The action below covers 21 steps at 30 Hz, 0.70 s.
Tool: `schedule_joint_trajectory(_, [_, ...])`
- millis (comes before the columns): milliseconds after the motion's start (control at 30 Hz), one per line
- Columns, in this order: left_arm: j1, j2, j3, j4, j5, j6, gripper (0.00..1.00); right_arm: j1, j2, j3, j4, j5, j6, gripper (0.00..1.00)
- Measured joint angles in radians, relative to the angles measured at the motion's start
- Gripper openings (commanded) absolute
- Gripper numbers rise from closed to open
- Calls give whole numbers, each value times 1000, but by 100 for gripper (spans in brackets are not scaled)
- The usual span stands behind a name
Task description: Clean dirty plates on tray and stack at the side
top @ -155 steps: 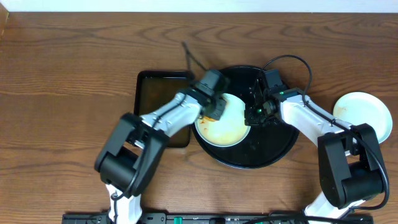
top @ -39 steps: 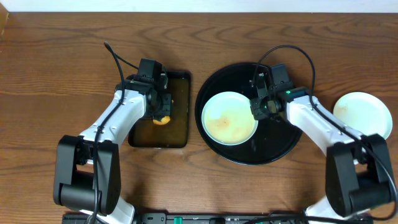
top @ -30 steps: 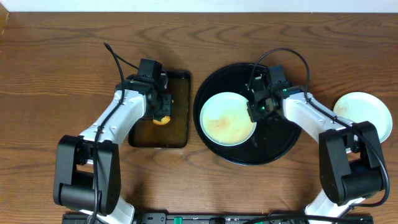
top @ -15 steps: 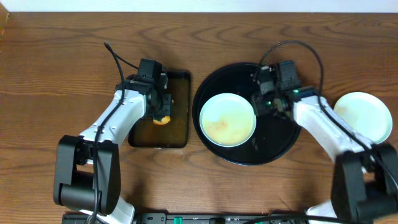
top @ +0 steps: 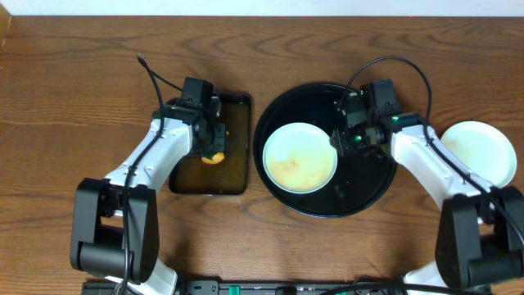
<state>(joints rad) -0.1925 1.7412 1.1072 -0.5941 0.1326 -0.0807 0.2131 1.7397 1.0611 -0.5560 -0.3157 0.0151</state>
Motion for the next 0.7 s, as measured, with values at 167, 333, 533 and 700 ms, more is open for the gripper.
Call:
schedule_joint_trajectory(167, [0, 0, 0, 0, 0, 0, 8, -18, 88, 0, -4, -30, 22, 24])
schedule_joint_trajectory(333, [0, 0, 0, 0, 0, 0, 8, -18, 116, 0, -2, -54, 29, 3])
schedule_joint_trajectory(533, [0, 0, 0, 0, 0, 0, 8, -18, 116, 0, -5, -64, 34, 4])
schedule_joint_trajectory(700, [0, 0, 0, 0, 0, 0, 8, -18, 116, -10, 2, -68, 48, 1])
